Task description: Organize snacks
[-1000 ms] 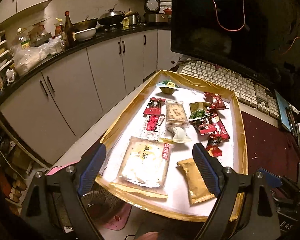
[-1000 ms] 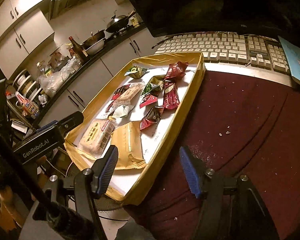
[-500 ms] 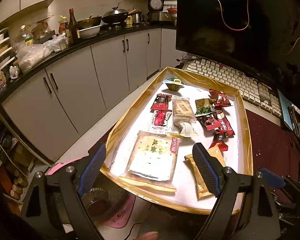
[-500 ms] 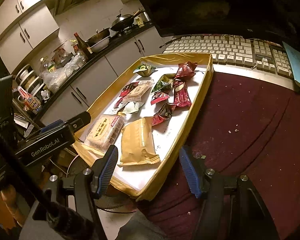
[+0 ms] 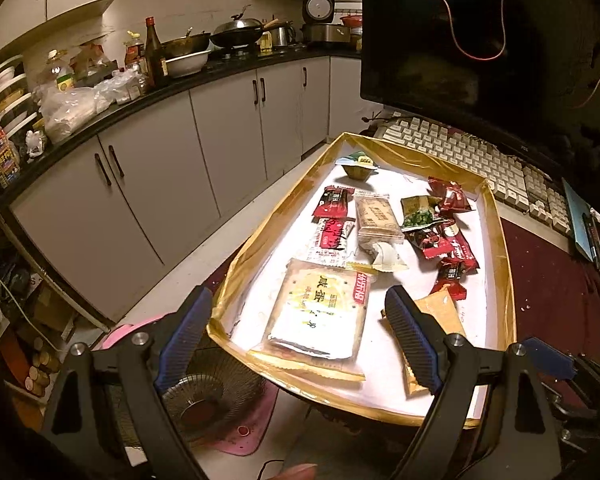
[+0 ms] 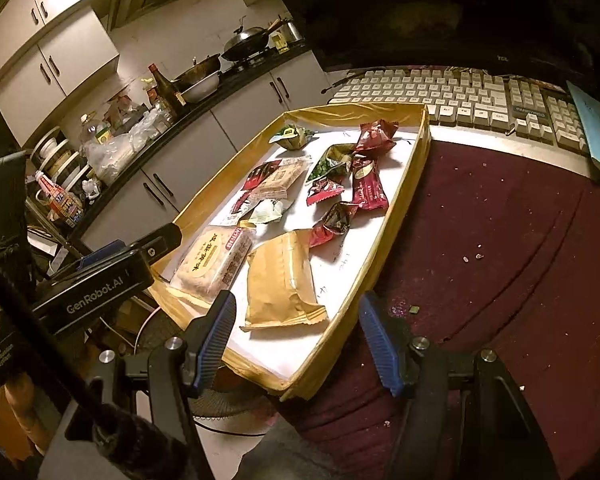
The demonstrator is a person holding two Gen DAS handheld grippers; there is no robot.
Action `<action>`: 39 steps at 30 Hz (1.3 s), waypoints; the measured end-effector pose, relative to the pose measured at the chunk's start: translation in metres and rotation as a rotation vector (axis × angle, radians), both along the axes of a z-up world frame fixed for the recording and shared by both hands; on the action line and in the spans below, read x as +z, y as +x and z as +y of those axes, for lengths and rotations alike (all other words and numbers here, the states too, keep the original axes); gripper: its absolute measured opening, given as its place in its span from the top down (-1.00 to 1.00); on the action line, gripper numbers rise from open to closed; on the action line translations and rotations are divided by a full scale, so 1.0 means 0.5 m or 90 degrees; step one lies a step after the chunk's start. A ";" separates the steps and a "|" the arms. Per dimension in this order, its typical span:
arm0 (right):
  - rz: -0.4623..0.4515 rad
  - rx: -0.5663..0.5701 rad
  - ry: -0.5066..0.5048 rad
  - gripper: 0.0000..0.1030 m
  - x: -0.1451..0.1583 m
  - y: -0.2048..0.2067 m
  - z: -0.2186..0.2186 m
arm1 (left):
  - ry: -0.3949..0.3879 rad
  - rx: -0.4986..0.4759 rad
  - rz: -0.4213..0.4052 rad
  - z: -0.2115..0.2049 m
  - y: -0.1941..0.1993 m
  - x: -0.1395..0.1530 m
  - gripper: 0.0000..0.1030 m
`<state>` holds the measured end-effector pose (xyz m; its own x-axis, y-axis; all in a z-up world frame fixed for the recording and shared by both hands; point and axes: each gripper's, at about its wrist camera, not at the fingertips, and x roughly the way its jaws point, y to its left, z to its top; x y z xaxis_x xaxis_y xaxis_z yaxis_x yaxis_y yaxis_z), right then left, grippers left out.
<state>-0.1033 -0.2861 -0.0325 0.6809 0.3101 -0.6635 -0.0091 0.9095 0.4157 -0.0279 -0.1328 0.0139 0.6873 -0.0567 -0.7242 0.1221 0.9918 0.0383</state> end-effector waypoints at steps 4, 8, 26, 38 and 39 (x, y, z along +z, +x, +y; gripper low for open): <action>-0.003 0.002 -0.003 -0.24 0.004 0.001 0.003 | 0.002 0.000 0.001 0.003 -0.001 0.000 -0.71; -0.007 0.005 -0.006 -0.24 0.007 0.002 0.005 | 0.011 0.002 -0.001 0.005 -0.003 -0.001 -0.71; -0.012 0.010 -0.006 -0.24 0.015 0.006 0.013 | 0.008 0.004 0.007 0.003 0.000 0.003 -0.71; -0.008 0.011 -0.005 -0.24 0.014 0.006 0.016 | 0.020 0.007 0.009 0.002 -0.004 -0.002 -0.71; -0.007 0.011 -0.004 -0.24 0.014 0.006 0.016 | 0.020 0.006 0.011 0.001 -0.003 -0.003 -0.71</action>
<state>-0.1003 -0.2781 -0.0256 0.6831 0.3177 -0.6576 -0.0301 0.9119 0.4094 -0.0296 -0.1323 0.0122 0.6750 -0.0280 -0.7372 0.1139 0.9912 0.0667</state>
